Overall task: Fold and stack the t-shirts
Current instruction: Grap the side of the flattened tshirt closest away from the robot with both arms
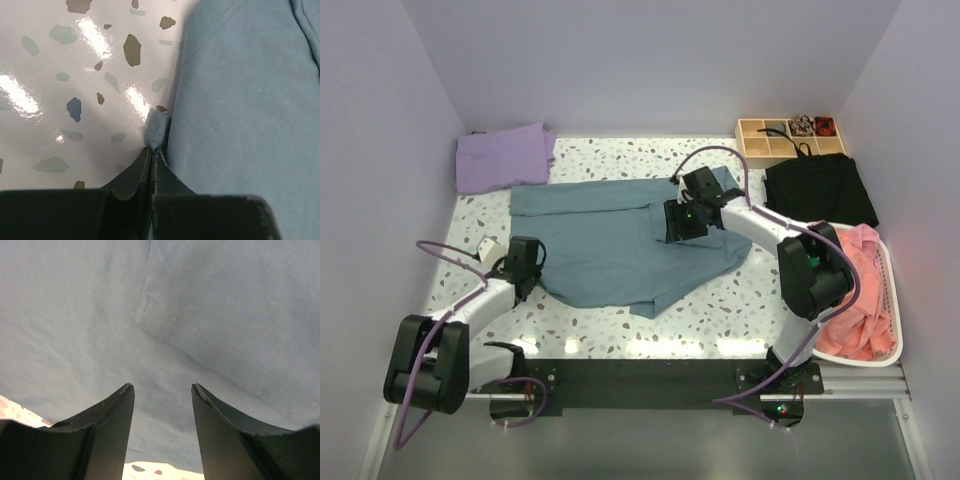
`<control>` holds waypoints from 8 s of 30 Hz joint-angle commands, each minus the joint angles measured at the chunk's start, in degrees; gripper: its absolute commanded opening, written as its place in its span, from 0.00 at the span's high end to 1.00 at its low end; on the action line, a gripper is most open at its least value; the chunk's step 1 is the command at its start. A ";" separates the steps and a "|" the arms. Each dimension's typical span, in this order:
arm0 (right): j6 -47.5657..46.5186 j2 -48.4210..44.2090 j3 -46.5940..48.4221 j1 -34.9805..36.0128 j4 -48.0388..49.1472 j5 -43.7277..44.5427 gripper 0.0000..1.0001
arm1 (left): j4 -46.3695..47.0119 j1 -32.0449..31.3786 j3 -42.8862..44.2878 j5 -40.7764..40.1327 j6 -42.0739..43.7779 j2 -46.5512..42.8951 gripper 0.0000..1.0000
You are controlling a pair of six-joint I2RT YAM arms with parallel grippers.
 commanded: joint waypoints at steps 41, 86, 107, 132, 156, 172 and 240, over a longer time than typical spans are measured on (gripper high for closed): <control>-1.72 -0.43 0.28 0.44 -1.14 -5.25 0.47 | -47.70 0.40 16.50 -3.06 -0.28 -25.44 0.98; 16.48 -22.49 -25.47 9.76 -4.04 14.17 0.45 | -37.79 0.49 20.64 1.04 10.70 -28.52 0.00; 14.81 -13.10 -24.06 1.23 6.15 9.87 0.45 | 18.31 1.80 11.57 11.98 21.33 17.33 0.11; 10.59 -6.69 -2.55 1.23 1.06 -1.47 0.93 | 7.96 -2.94 18.96 17.93 32.41 8.40 0.15; 7.06 -2.18 7.87 1.76 -3.96 2.41 0.44 | 8.99 -5.75 18.96 30.58 35.31 9.44 0.14; 28.51 -6.85 -19.14 3.34 26.02 -12.37 0.48 | 7.58 -5.66 19.84 29.09 36.37 10.50 0.14; 40.39 -78.83 -39.63 8.79 -32.42 -1.39 1.00 | -11.22 -5.58 17.38 21.36 36.99 -7.95 0.10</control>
